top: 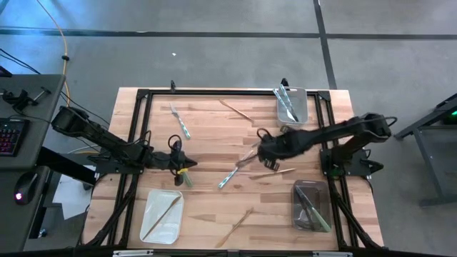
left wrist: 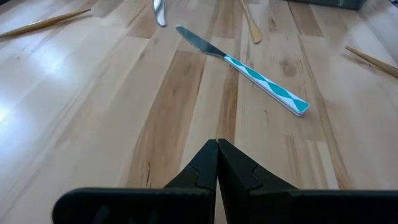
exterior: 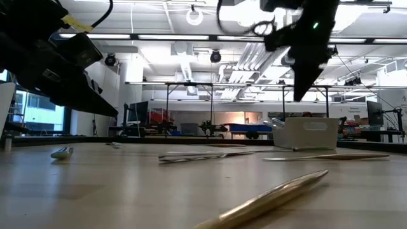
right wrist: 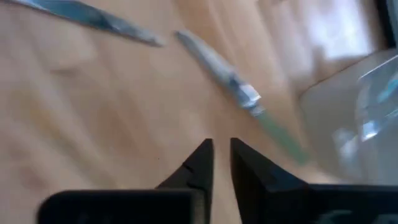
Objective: Sort silverware by color (type)
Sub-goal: Put the green table knife into the black bin
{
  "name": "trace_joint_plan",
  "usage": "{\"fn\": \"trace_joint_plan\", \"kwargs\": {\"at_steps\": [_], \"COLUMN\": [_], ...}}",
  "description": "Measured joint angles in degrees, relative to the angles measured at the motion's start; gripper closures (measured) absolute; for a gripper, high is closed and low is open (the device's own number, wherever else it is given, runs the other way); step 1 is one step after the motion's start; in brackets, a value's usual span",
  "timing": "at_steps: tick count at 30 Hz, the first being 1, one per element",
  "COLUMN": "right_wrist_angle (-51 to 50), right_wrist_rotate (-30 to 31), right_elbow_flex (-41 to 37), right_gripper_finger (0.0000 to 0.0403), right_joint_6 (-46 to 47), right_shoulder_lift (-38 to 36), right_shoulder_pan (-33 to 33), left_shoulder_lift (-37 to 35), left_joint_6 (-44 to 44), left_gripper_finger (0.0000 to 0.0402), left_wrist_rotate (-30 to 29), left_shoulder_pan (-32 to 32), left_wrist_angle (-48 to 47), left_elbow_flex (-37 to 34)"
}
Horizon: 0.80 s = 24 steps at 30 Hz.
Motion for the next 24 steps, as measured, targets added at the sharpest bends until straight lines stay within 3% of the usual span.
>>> {"fn": "trace_joint_plan", "kwargs": {"at_steps": [5,10,24], "right_wrist_angle": [2.39,3.11,6.16], "right_wrist_rotate": [-1.17,-3.37,-10.83], "right_elbow_flex": [0.0,0.0,0.0], "right_gripper_finger": [0.0306,0.0281,0.0279], "right_joint_6": [-16.55,-27.93,-41.11], "right_shoulder_lift": [4.8,9.7,14.91], "right_shoulder_pan": [-8.7,-15.7,-22.56], "left_shoulder_lift": [0.0,0.0,0.0], "left_joint_6": [-0.05,-0.05,-0.05], "left_gripper_finger": [0.0401,0.0401,0.0401], "left_wrist_rotate": [0.01,0.0,0.03], "left_shoulder_pan": [-1.47,-3.19,-5.61], "left_wrist_angle": [-0.08,-0.13,-0.13], "left_elbow_flex": [0.0,0.0,0.0]}}
